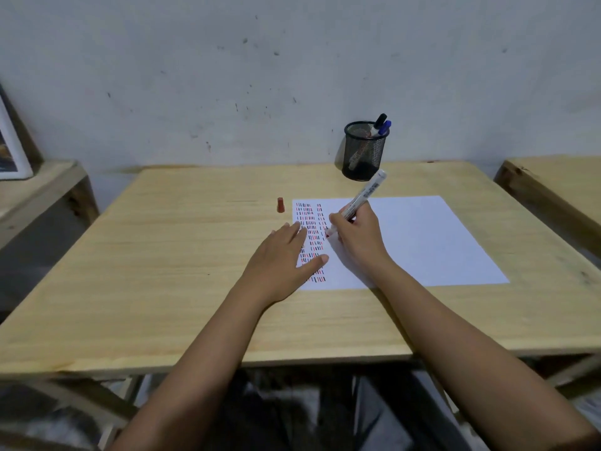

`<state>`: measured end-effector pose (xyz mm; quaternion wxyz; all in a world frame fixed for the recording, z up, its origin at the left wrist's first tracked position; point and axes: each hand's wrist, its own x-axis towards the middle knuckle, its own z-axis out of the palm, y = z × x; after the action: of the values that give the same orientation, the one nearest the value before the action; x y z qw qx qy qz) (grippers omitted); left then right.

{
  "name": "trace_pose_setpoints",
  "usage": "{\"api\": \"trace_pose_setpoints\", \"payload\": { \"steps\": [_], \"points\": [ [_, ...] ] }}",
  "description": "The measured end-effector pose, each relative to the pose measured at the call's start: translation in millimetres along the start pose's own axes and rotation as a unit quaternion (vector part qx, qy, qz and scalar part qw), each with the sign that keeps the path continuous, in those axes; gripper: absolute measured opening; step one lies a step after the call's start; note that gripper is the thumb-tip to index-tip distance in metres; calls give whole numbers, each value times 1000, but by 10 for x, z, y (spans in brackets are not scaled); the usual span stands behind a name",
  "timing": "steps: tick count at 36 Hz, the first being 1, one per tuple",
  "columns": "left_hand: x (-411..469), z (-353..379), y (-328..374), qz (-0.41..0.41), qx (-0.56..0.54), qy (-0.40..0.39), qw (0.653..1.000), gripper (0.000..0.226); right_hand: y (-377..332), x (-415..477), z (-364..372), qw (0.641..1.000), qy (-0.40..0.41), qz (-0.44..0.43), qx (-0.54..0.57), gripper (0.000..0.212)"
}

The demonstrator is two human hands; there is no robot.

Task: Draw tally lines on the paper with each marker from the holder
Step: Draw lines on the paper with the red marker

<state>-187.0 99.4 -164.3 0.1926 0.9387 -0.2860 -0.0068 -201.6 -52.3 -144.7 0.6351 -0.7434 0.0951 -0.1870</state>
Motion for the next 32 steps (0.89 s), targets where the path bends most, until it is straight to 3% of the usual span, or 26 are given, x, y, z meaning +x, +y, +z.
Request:
{"api": "trace_pose_setpoints", "payload": {
  "steps": [32],
  "points": [
    [-17,-23,32,-8,6,-16,1000,74,15,27,-1,998,-8,-10,-59,11]
  ]
}}
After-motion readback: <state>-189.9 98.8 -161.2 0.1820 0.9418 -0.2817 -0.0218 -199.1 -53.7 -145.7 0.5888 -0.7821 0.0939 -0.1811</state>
